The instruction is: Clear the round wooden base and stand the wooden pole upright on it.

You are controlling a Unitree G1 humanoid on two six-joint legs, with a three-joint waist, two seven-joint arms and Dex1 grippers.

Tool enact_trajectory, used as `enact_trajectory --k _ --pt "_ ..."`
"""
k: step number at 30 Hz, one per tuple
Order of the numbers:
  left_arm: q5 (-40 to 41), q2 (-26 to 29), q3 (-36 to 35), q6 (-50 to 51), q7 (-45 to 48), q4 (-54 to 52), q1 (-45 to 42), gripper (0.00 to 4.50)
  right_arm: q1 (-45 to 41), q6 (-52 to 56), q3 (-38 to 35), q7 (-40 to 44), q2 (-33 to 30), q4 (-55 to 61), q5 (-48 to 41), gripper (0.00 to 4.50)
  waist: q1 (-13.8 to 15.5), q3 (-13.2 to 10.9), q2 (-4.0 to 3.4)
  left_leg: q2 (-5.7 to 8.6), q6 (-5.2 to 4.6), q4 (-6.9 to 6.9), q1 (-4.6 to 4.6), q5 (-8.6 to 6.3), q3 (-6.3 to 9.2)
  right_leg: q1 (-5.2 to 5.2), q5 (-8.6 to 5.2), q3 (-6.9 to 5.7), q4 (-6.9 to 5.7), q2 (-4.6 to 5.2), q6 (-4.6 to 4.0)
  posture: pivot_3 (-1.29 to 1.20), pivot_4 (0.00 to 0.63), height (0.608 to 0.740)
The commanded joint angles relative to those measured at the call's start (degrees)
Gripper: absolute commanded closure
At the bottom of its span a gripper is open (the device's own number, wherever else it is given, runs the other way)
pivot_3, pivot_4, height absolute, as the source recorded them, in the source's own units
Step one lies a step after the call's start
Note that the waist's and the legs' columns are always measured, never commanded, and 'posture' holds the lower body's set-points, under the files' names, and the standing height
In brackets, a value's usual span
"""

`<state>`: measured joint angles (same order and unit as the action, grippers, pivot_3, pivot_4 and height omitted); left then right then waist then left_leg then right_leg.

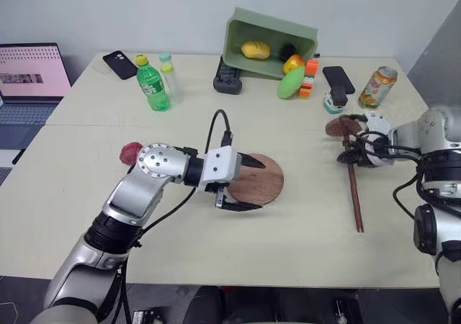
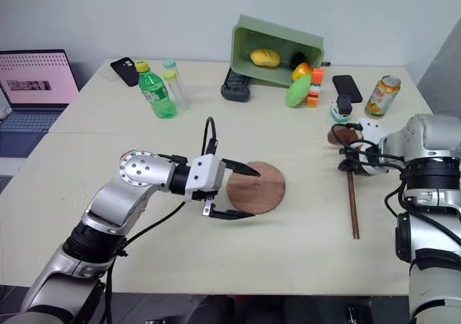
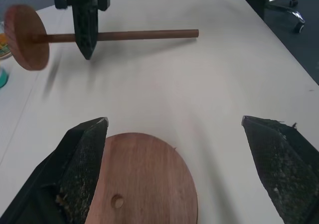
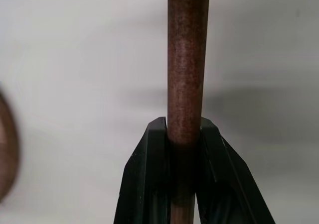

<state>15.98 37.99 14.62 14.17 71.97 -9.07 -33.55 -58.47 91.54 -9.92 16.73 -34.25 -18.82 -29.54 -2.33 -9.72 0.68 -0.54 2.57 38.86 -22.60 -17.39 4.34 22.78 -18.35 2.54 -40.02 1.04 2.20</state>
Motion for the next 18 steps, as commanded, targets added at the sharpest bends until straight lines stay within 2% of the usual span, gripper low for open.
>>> enact_trajectory --k 1,4,9,13,18 --pt "3.1 5.2 -6.5 3.3 0.6 -2.0 2.3 0.00 -1.4 -13.2 -9.7 3.2 8.2 22.6 -8.3 4.25 -0.9 0.0 -0.02 -0.02 0.01 0.01 -0.17 0.01 0.01 0.22 0.00 0.00 -0.11 0.00 0.00 0.00 0.150 0.740" --pt "1.7 9.6 -8.6 3.1 0.7 -1.5 4.7 0.00 4.1 -20.0 -7.3 4.7 11.7 33.6 -9.2 4.25 -1.1 0.0 -0.01 -0.12 0.09 -0.03 -0.35 0.06 0.14 0.49 -0.01 -0.15 -0.28 -0.01 0.00 0.00 0.150 0.740" --pt "2.8 13.3 -11.1 5.0 -0.3 -3.8 8.1 0.00 12.0 -36.3 -1.2 8.6 15.0 42.3 -6.6 4.25 -0.4 0.0 -0.02 0.06 0.06 0.04 -0.39 0.04 0.17 0.39 -0.01 -0.18 -0.14 0.01 0.00 0.00 0.150 0.740" --pt "3.5 13.8 -11.6 7.4 -1.9 -7.9 11.1 0.00 19.5 -53.6 7.2 12.1 19.4 44.4 -0.1 4.25 -0.6 0.0 0.00 0.17 0.03 0.09 -0.36 0.05 0.05 0.41 0.00 -0.04 -0.20 0.09 0.01 0.00 0.150 0.740" --pt "2.8 13.4 -11.0 8.5 -2.9 -9.6 12.2 0.00 24.7 -65.2 13.8 14.0 22.5 42.3 5.1 4.25 -0.8 0.0 -0.01 -0.01 0.10 0.06 -0.33 0.08 0.09 0.44 -0.01 -0.09 -0.27 0.02 0.01 0.00 0.150 0.740"
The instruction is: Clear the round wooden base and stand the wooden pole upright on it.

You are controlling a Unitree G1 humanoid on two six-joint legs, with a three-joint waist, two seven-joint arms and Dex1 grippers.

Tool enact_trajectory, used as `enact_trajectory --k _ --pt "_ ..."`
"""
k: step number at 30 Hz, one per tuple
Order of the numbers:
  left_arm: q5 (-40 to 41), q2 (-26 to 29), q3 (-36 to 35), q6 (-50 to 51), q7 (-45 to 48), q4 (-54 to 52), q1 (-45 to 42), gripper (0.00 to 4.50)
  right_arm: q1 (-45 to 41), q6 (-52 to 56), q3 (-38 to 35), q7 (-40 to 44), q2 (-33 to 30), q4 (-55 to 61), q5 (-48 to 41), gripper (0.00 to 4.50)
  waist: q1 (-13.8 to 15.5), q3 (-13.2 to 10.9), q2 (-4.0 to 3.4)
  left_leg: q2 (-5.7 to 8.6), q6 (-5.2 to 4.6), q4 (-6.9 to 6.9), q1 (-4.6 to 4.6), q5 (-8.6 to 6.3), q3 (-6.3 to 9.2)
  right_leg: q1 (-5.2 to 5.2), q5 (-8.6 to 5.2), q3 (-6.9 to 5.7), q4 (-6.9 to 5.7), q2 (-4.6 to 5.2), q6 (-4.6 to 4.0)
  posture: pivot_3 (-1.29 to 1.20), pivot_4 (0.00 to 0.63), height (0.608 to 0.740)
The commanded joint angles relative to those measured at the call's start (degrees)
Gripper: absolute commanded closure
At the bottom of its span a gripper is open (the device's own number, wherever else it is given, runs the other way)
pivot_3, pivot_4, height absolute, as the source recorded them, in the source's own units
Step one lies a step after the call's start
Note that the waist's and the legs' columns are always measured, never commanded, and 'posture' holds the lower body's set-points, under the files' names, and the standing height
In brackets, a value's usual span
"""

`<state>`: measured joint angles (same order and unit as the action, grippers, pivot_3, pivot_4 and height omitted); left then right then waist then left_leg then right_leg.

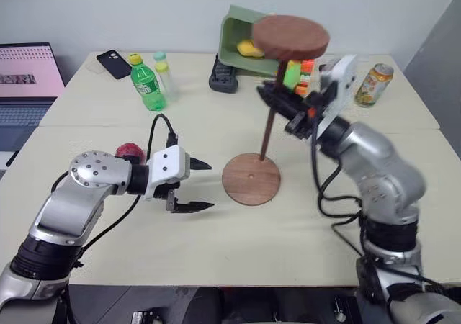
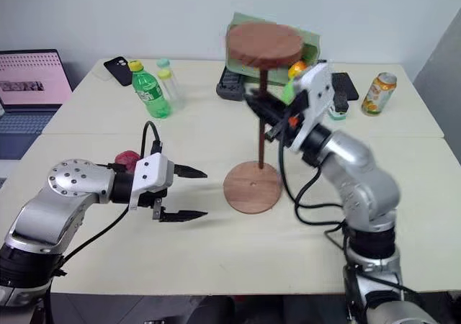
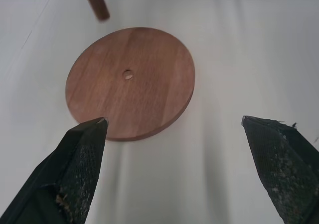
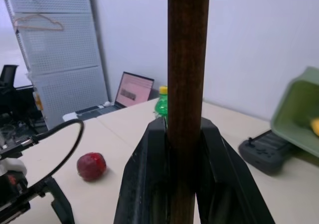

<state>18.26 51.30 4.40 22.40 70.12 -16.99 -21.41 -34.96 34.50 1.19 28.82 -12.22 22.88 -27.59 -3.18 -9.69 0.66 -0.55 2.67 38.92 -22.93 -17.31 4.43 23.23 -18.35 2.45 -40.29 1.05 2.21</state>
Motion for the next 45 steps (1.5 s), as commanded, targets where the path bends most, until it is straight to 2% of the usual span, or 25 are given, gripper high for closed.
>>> enact_trajectory --k 1,7,14,45 --pt "0.3 0.0 -0.8 0.2 -1.3 -1.5 0.1 0.00 1.8 -9.6 3.6 2.3 0.7 0.1 3.8 4.25 0.0 0.0 0.00 0.00 0.00 0.01 0.02 0.00 0.00 0.00 0.00 0.00 -0.02 0.00 0.00 0.00 0.150 0.740" --pt "-0.2 -0.6 -0.8 -0.5 -2.0 0.5 -0.5 0.00 4.1 -14.5 6.5 3.7 0.8 -2.9 6.6 4.25 0.0 0.0 0.00 0.01 -0.01 0.01 0.08 0.00 0.00 -0.01 0.00 0.00 -0.11 -0.02 0.00 0.00 0.150 0.740" --pt "-0.6 -1.0 -0.1 -1.9 -1.8 2.4 -0.9 0.00 5.4 -15.6 8.4 5.0 0.2 -4.9 8.0 4.25 0.0 0.0 0.00 0.02 0.00 0.02 0.08 0.00 -0.01 -0.01 0.00 0.01 -0.11 -0.01 -0.01 0.00 0.150 0.740" --pt "-0.3 -1.1 0.5 -2.1 -1.6 2.1 -1.0 0.00 7.3 -19.1 10.7 5.3 0.9 -7.6 11.2 4.25 0.0 0.0 0.00 0.01 0.00 0.02 0.09 0.00 0.00 -0.01 0.00 0.00 -0.14 -0.01 -0.01 0.00 0.150 0.740"
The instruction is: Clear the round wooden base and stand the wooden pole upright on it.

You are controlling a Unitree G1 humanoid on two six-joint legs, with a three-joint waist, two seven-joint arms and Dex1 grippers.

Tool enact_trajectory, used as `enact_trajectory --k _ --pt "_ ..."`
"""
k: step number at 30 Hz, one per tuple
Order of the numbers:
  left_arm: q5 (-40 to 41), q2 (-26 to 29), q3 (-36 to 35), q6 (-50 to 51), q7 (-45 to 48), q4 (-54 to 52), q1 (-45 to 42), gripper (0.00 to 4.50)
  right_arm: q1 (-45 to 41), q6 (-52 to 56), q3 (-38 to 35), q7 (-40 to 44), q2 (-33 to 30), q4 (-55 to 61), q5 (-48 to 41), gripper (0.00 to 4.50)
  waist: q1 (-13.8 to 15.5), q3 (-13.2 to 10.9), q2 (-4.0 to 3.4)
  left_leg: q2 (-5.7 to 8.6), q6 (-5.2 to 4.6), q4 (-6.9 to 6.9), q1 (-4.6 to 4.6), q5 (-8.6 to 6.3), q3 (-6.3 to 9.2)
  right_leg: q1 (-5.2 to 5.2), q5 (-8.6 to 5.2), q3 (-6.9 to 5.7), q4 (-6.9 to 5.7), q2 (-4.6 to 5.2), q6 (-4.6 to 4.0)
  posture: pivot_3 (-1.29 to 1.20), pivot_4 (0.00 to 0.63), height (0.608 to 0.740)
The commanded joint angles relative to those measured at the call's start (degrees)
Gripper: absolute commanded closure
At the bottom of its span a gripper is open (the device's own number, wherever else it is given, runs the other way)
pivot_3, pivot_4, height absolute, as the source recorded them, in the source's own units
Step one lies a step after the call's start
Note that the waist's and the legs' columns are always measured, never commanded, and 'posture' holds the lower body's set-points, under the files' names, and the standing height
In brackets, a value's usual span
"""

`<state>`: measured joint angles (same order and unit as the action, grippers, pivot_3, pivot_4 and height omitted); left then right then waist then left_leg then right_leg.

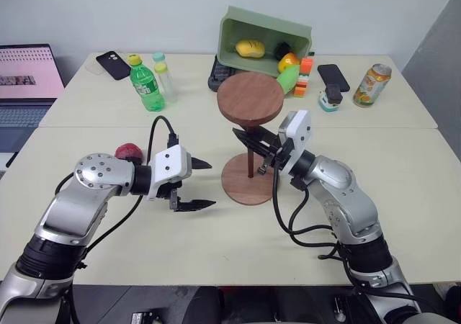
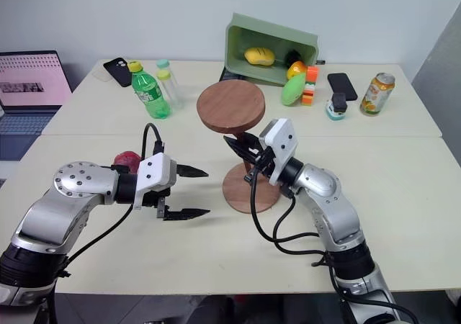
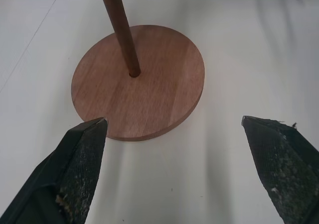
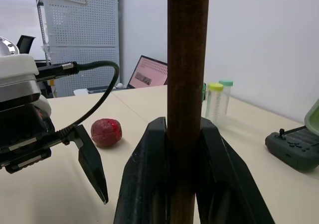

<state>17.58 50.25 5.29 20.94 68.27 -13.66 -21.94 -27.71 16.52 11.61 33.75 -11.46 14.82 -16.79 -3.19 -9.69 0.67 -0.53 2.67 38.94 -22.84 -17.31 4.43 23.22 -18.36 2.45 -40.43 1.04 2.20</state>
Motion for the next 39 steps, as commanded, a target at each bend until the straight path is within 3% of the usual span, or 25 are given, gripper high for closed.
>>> enact_trajectory --k 1,39 --pt "0.4 0.0 -0.5 -0.7 0.3 -1.2 -0.5 0.00 0.0 -1.2 0.3 0.4 0.2 0.4 0.4 4.25 0.0 0.0 0.00 0.00 0.00 0.00 0.00 0.00 -0.01 0.00 0.00 0.00 0.00 0.00 0.00 0.00 0.150 0.740" --pt "0.4 -0.4 -0.2 -0.3 0.0 -1.4 -0.5 0.00 2.1 9.2 3.0 -3.8 -1.6 -5.9 4.2 4.25 0.3 0.6 0.03 0.00 -0.01 0.02 0.51 0.00 0.01 -0.45 -0.01 0.01 -0.17 -0.02 -0.01 0.00 0.150 0.740"
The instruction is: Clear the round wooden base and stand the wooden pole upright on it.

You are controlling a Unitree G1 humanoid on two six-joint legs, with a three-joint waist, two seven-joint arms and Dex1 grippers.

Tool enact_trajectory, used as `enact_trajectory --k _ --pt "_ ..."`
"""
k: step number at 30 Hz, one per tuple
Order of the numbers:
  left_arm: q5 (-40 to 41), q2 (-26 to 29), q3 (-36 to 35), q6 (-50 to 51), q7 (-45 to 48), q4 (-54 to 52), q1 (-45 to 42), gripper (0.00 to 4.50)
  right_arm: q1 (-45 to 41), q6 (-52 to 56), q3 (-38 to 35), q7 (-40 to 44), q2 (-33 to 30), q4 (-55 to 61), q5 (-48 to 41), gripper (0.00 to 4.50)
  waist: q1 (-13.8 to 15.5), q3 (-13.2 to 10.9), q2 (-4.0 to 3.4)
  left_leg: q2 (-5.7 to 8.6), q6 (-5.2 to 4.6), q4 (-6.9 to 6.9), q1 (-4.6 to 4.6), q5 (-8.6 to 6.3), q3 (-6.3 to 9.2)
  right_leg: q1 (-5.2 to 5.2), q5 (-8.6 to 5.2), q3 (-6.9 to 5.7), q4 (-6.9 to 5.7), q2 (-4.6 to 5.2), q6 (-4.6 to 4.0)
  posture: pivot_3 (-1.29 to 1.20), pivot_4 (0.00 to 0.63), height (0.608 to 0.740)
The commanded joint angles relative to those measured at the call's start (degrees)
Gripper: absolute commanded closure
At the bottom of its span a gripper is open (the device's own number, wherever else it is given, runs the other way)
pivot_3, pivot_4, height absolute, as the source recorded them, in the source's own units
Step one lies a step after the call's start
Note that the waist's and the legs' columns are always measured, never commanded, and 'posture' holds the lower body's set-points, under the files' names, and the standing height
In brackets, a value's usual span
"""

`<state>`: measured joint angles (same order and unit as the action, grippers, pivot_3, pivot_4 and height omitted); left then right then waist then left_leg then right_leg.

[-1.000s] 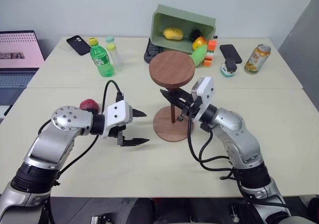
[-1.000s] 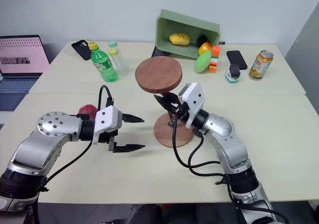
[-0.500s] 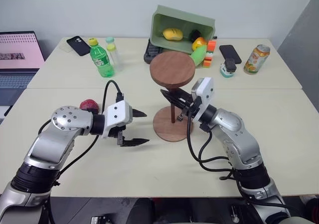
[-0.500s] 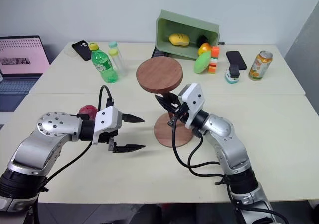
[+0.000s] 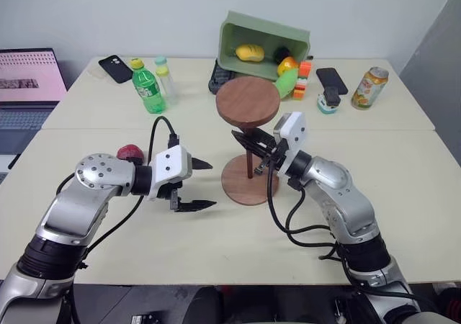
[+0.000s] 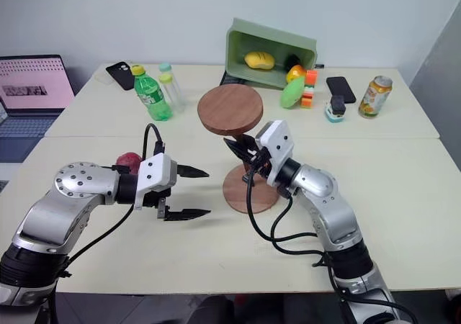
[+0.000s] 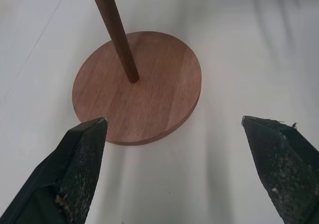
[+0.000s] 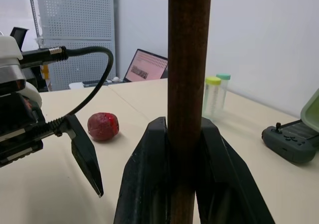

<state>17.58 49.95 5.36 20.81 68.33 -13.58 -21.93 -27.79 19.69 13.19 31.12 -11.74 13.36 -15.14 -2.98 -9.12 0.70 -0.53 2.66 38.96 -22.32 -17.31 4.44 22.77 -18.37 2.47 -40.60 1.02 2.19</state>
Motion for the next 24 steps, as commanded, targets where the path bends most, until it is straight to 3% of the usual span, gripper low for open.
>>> enact_trajectory --k 1,8,24 --pt "0.4 -0.1 -0.3 -0.1 0.0 -1.5 -0.5 0.00 1.8 6.1 1.5 -1.4 -1.2 -4.8 2.6 4.25 0.2 0.0 -0.01 0.00 -0.01 -0.03 0.25 -0.01 0.03 -0.26 -0.01 -0.03 0.09 -0.01 -0.01 0.00 0.150 0.740" --pt "0.2 -0.1 -0.3 -0.5 0.1 -0.9 -0.6 0.00 0.9 7.7 2.2 -2.7 -1.2 -7.1 4.0 4.25 0.8 0.0 -0.02 0.00 -0.06 -0.29 1.32 -0.04 0.11 -1.49 -0.04 -0.11 0.64 -0.09 -0.04 0.00 0.150 0.740" --pt "0.2 -0.4 -0.2 -0.7 0.1 -0.9 -0.4 0.00 5.4 10.0 0.6 -2.4 -4.0 -0.8 1.6 4.25 1.5 0.1 0.04 0.05 -0.06 -0.31 1.41 -0.04 0.13 -1.63 -0.04 -0.12 0.71 -0.02 -0.04 0.00 0.150 0.740"
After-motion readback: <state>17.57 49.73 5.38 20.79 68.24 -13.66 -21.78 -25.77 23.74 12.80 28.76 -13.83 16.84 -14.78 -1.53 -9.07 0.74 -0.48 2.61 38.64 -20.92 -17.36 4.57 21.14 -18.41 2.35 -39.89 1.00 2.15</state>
